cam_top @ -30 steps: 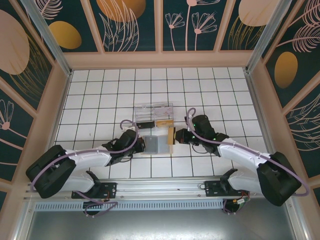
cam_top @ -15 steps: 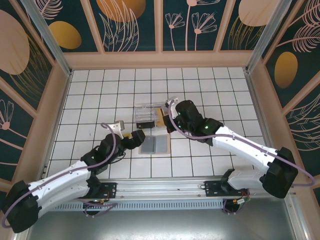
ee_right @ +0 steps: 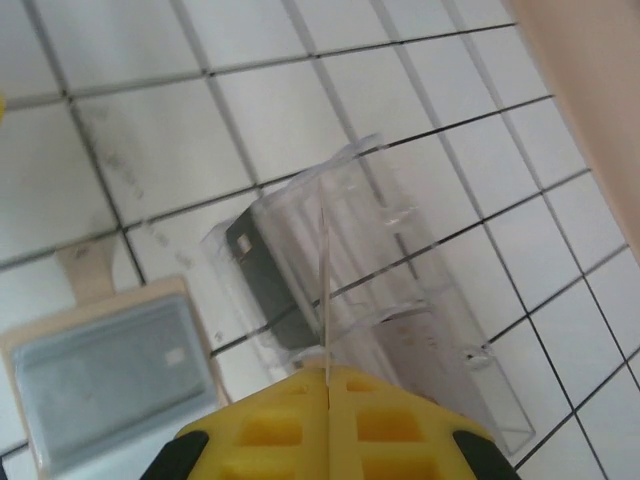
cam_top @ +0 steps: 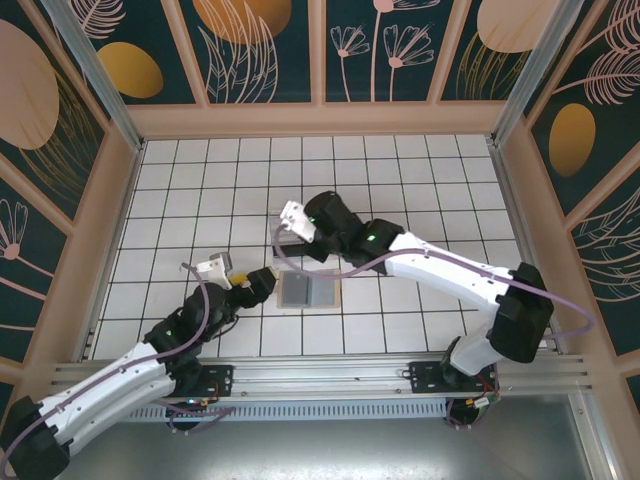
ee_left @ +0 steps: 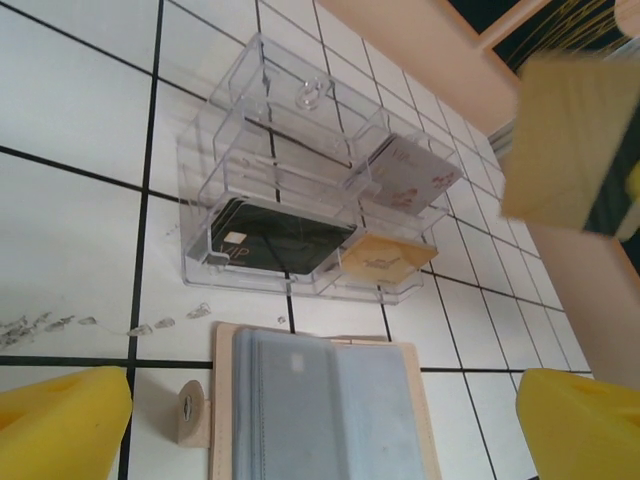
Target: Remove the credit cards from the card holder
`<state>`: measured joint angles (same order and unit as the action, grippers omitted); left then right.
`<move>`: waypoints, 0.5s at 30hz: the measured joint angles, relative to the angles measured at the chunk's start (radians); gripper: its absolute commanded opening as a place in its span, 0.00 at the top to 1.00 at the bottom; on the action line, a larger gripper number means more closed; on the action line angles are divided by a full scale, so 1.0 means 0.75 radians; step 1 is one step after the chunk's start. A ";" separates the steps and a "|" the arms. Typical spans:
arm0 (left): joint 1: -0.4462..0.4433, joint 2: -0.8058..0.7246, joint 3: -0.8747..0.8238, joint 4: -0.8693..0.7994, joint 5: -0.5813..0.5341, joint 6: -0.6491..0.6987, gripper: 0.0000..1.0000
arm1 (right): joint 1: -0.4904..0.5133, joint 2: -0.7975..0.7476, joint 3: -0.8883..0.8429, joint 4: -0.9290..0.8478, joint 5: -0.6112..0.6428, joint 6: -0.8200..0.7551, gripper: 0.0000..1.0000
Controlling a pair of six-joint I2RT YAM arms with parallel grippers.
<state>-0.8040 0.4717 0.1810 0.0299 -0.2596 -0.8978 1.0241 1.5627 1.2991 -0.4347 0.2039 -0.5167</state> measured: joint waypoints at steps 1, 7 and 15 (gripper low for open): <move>0.000 -0.027 -0.001 -0.016 -0.007 0.001 0.01 | 0.013 0.035 0.017 -0.025 0.011 -0.032 1.00; 0.000 -0.160 -0.040 -0.082 -0.041 0.005 0.01 | 0.023 0.107 -0.071 -0.082 0.132 -0.194 1.00; 0.000 -0.213 -0.064 -0.150 -0.070 0.011 0.01 | -0.023 0.107 -0.219 -0.063 0.243 -0.349 1.00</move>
<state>-0.8040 0.3119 0.1333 -0.0826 -0.3119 -0.8898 1.0065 1.6432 1.1347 -0.4820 0.3859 -0.7784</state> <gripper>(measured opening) 0.985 0.066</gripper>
